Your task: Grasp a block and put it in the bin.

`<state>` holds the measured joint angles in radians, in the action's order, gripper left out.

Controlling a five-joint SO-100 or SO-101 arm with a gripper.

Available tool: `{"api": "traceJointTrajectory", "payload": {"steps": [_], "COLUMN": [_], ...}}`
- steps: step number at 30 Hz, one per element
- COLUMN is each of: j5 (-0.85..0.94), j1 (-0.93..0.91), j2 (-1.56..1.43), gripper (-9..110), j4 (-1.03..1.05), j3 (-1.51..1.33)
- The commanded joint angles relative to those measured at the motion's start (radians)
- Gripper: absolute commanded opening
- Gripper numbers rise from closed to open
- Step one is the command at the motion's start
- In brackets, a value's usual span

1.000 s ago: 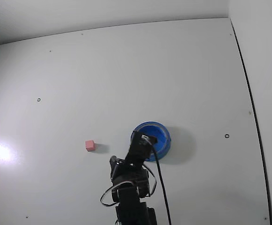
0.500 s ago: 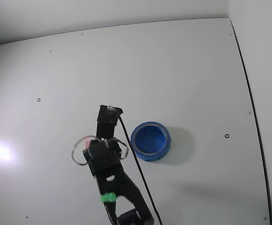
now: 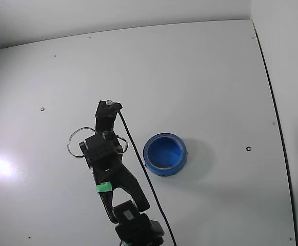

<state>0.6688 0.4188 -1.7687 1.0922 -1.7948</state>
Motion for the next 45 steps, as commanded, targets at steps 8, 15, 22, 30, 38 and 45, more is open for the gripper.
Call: {"api": "traceJointTrajectory", "payload": {"steps": [8, 15, 22, 30, 38, 45], "j5": [0.0, -0.002, -0.002, 0.014, 0.015, 0.015], "j1": [0.009, 0.072, 0.141, 0.137, 0.135, 0.137], "j2": [0.14, 0.198, 0.253, 0.299, 0.299, 0.301], "gripper": [24, 24, 24, 24, 24, 24], "j4": [-0.021, -0.021, -0.023, -0.025, -0.025, -0.15], "j3": [0.245, 0.29, 0.291, 0.293, 0.293, 0.275]}}
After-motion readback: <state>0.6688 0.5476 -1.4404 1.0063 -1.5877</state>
